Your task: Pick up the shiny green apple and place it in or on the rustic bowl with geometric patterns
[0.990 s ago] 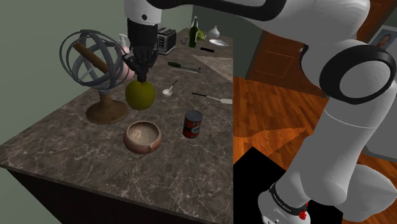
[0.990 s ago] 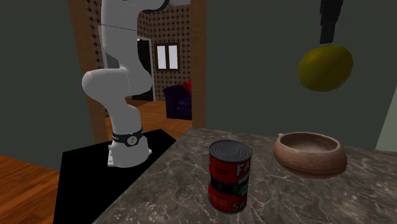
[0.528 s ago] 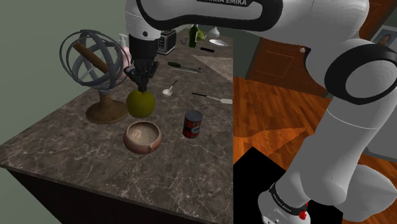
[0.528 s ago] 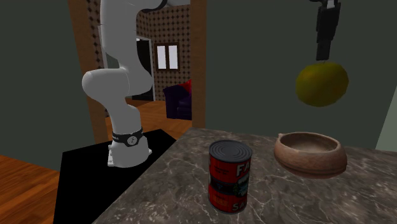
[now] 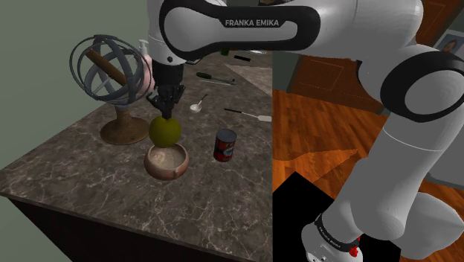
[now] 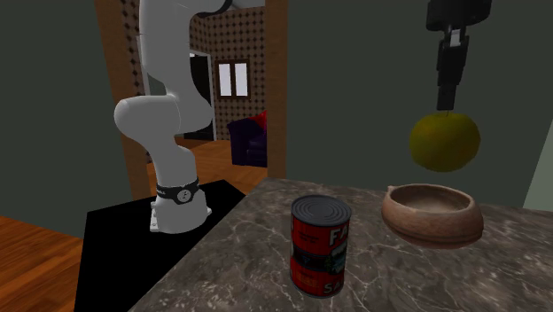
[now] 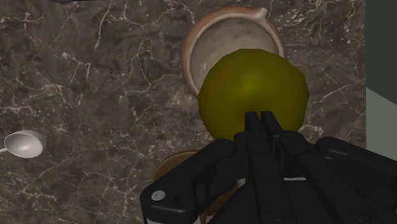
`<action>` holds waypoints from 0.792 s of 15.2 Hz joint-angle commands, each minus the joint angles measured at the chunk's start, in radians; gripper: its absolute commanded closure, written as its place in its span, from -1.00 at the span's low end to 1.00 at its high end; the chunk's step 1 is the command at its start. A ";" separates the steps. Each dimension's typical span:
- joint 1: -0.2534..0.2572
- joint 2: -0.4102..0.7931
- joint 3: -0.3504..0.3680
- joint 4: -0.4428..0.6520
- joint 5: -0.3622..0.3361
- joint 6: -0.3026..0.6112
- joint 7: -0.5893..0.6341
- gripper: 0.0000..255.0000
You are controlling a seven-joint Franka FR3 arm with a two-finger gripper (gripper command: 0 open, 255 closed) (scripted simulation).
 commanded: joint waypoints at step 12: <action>-0.002 0.000 -0.001 -0.110 -0.001 0.110 0.001 1.00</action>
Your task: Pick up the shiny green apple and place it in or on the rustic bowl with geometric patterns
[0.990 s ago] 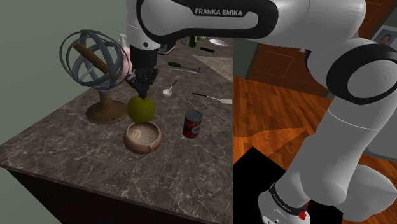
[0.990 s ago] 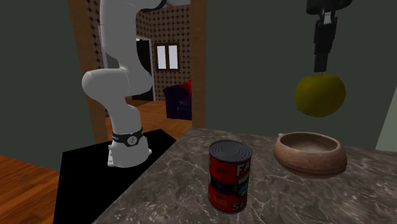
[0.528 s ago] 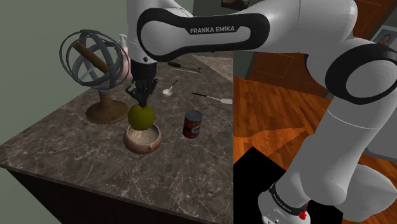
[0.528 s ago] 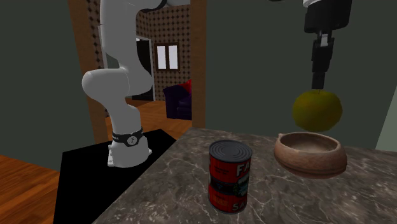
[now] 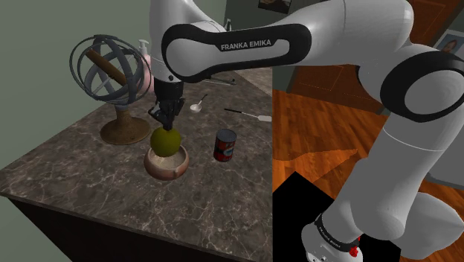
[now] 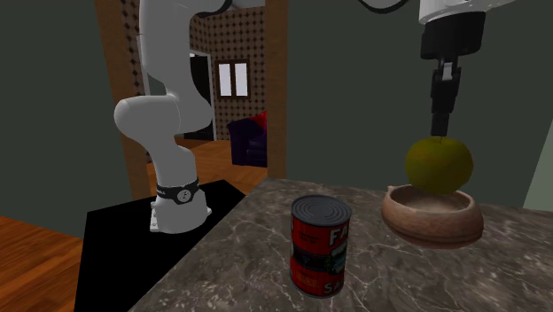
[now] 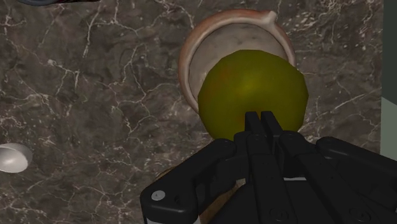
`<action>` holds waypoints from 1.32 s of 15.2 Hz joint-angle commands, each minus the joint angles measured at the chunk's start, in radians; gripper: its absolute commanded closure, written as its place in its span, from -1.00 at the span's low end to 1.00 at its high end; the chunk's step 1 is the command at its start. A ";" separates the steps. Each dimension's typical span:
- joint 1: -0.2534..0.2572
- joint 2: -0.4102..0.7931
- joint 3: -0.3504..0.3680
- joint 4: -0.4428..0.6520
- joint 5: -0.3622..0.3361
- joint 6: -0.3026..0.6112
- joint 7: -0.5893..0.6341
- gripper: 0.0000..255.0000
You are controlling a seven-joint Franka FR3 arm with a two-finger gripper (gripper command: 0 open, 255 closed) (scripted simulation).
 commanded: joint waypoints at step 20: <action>0.000 -0.016 0.001 0.107 0.005 -0.122 -0.004 -1.00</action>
